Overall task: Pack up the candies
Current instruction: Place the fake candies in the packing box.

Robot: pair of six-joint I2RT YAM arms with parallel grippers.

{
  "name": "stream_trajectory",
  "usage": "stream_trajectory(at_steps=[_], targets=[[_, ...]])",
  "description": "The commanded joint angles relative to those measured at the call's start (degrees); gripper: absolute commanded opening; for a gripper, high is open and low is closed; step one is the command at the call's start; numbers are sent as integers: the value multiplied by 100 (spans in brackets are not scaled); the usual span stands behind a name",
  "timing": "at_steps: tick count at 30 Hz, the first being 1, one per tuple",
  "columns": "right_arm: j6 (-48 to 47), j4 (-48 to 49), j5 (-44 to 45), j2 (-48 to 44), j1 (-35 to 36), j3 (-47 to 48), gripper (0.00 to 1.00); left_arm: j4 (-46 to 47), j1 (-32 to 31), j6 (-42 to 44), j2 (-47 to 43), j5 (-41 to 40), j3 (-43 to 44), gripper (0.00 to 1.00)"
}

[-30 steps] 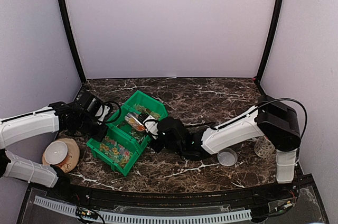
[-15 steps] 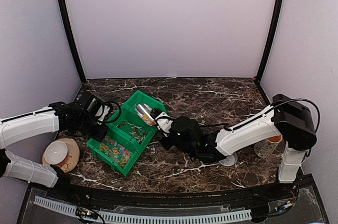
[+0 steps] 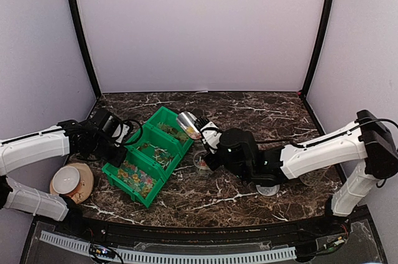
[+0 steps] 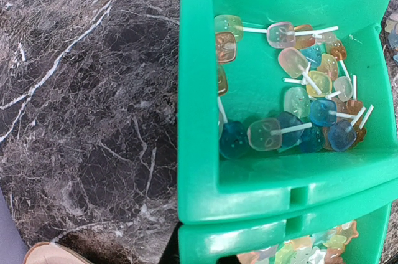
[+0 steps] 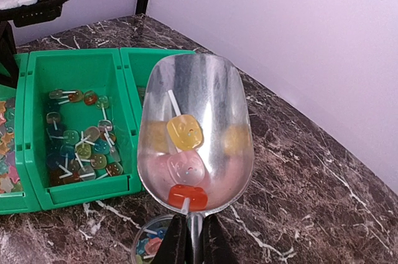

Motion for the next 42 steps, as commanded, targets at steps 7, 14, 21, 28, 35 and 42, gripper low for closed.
stream_trajectory(at_steps=[7,14,21,28,35,42], targets=[[544,-1768,267,-970,-23,-180,0,608,-21,-69,-242,148,191,0],[751,-2571,218,-1232,-24,-150,0,606,-21,-70,-245,139,195,0],[948,-3057,187,-1206,-20,-93,0,595,-21,-70,-247,144,185,0],[1092,-3663,143,-1207,-8,40,0,594,-21,-70,-269,139,184,0],[1154,-4274,33,-1215,62,247,0,595,-21,-73,-263,147,186,0],[1172,-4911,-131,-1067,149,585,0,599,-21,-79,-260,158,186,0]])
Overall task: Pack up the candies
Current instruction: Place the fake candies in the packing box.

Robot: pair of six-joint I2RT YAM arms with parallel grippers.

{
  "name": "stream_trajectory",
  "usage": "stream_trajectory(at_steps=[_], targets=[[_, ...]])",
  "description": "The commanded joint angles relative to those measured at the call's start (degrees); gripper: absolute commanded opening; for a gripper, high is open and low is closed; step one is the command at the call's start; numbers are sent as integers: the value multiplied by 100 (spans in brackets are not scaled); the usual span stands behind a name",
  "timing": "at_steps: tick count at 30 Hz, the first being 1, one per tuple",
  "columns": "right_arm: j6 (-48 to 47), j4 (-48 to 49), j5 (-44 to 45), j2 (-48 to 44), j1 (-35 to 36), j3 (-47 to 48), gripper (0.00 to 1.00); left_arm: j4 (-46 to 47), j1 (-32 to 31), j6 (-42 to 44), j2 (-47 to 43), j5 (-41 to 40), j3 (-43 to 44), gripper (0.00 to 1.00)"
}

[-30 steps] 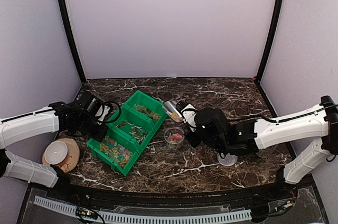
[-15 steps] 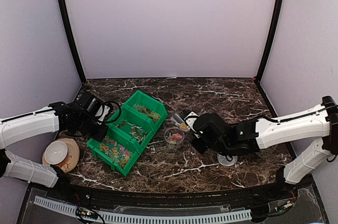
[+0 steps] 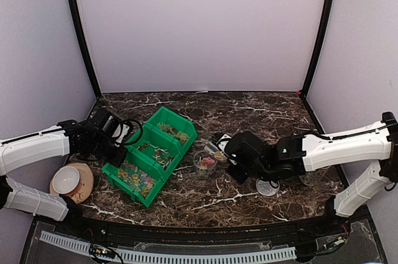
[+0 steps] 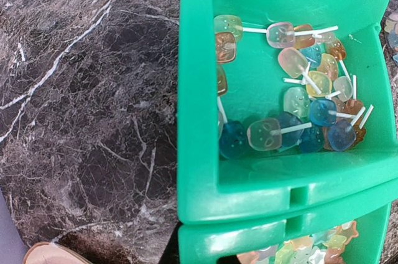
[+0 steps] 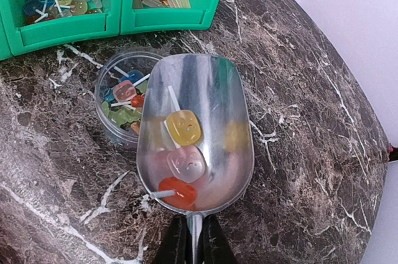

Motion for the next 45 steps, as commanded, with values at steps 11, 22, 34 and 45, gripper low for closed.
stream_trajectory(at_steps=[11,22,34,45], targets=[[44,-1226,-126,440,147,935,0,593,-21,-79,-253,134,187,0],[-9,-1912,-97,734,211,1464,0,593,-21,-79,-254,138,184,0],[-26,-2419,-86,954,266,1765,0,592,-21,-81,-254,132,183,0],[-21,-2875,-73,1107,320,2008,0,595,-20,-88,-245,143,183,0]])
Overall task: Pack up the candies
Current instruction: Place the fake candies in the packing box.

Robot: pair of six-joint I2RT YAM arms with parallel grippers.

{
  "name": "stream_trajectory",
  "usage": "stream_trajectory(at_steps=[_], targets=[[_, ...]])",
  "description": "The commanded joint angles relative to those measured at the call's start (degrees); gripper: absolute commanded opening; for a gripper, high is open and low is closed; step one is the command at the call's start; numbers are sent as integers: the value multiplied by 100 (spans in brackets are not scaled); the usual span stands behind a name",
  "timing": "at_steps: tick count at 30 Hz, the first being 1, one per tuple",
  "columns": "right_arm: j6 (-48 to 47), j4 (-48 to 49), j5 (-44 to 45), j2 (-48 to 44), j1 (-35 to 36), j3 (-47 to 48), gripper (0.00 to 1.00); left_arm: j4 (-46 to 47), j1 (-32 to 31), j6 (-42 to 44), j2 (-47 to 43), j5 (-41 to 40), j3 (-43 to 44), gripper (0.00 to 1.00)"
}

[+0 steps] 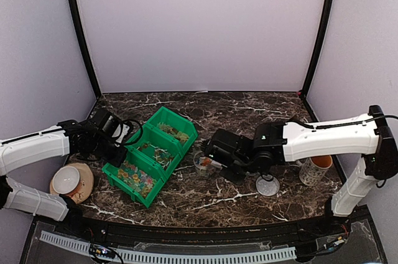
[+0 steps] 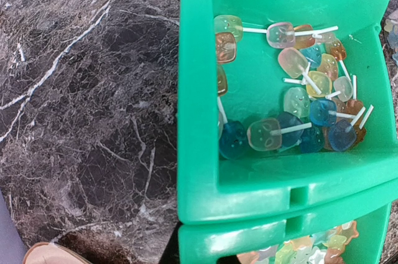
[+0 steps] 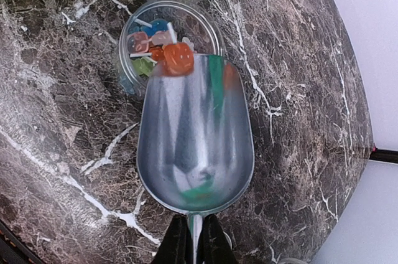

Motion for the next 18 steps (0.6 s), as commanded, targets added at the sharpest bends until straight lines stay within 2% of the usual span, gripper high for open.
stream_trajectory(at_steps=[1,18], targets=[[-2,-381,73,125,83,288,0,593,-21,-85,-245,129,186,0],[-141,-1358,97,379,145,997,0,601,-21,-85,-214,148,199,0]])
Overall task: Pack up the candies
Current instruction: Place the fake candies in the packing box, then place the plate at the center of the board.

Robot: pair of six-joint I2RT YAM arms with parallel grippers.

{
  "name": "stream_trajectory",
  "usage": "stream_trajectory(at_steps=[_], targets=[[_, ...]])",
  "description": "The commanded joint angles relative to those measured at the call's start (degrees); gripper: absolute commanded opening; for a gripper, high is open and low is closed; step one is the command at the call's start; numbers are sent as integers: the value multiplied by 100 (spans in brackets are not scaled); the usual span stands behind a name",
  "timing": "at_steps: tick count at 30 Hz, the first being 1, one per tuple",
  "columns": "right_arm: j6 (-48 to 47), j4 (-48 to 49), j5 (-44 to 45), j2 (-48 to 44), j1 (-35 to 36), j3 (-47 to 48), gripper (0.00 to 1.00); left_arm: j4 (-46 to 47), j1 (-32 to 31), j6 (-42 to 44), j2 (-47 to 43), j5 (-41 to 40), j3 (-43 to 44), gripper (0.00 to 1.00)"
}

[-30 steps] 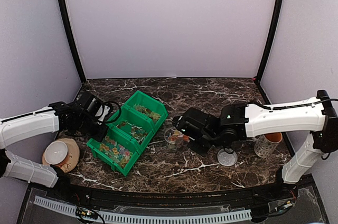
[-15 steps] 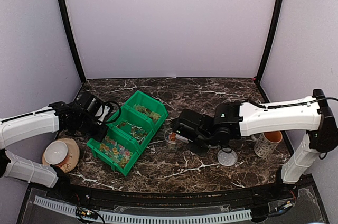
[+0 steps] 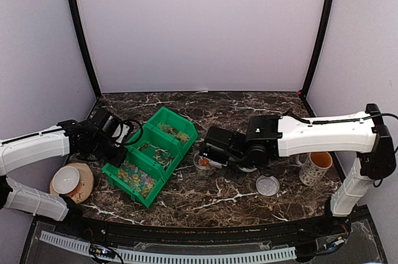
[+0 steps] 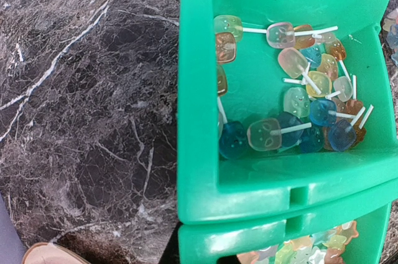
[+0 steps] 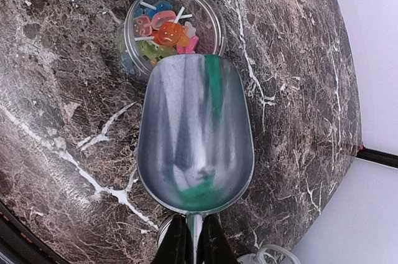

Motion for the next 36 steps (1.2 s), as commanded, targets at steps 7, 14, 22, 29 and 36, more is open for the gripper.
stream_trajectory(at_steps=[7,14,22,29,36], targets=[[-124,-693,68,330,94,648,0,594,-21,-85,-209,125,204,0],[-112,-1204,293,654,130,1131,0,595,-21,-85,-210,114,205,0],[-278,-1463,600,942,132,1625,0,587,-21,-85,-216,107,190,0],[-501,-641,493,497,146,1412,0,584,-21,-72,-227,109,189,0],[-713,1066,829,-323,117,516,0,592,-21,-76,-165,166,189,0]])
